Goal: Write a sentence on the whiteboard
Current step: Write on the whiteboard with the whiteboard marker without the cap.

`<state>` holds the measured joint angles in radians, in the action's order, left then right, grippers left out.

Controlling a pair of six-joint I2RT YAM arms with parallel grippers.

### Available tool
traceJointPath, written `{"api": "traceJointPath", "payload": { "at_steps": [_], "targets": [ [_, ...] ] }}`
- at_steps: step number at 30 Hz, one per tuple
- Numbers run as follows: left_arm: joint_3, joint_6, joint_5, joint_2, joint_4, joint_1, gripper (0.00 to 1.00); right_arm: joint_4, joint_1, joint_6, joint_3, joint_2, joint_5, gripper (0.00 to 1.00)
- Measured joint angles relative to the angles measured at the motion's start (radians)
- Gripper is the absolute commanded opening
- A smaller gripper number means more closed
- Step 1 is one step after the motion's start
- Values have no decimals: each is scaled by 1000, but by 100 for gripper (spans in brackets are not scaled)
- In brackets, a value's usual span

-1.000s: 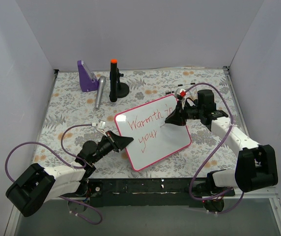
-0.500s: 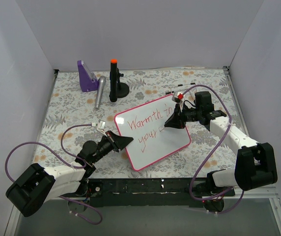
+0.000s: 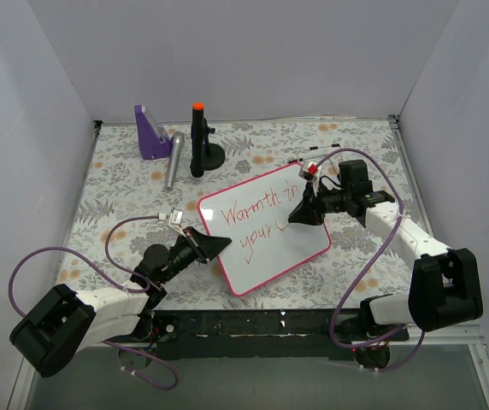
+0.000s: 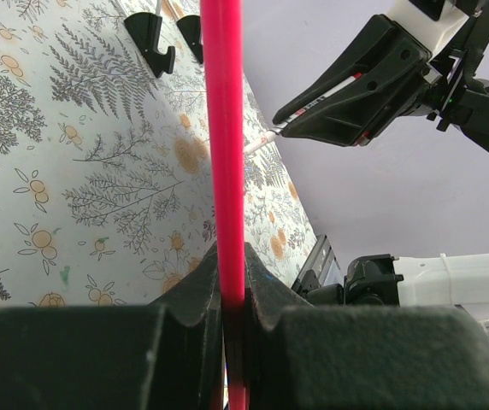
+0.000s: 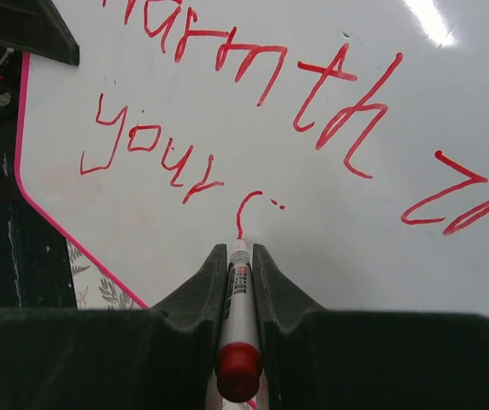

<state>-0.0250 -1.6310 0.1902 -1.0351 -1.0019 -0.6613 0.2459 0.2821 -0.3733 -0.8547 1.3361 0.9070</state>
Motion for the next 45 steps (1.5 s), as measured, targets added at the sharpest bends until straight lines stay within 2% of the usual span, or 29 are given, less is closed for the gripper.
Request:
{"api": "traceJointPath", "payload": {
  "at_steps": [10, 21, 45],
  "targets": [
    [0, 1, 0, -1, -3, 0, 0, 47, 4, -31, 0, 0, 6, 1],
    [0, 1, 4, -5, -15, 0, 0, 44, 32, 5, -47, 14, 41, 1],
    [0, 1, 10, -5, -23, 0, 0, -42, -5, 87, -77, 29, 19, 1]
  ]
}}
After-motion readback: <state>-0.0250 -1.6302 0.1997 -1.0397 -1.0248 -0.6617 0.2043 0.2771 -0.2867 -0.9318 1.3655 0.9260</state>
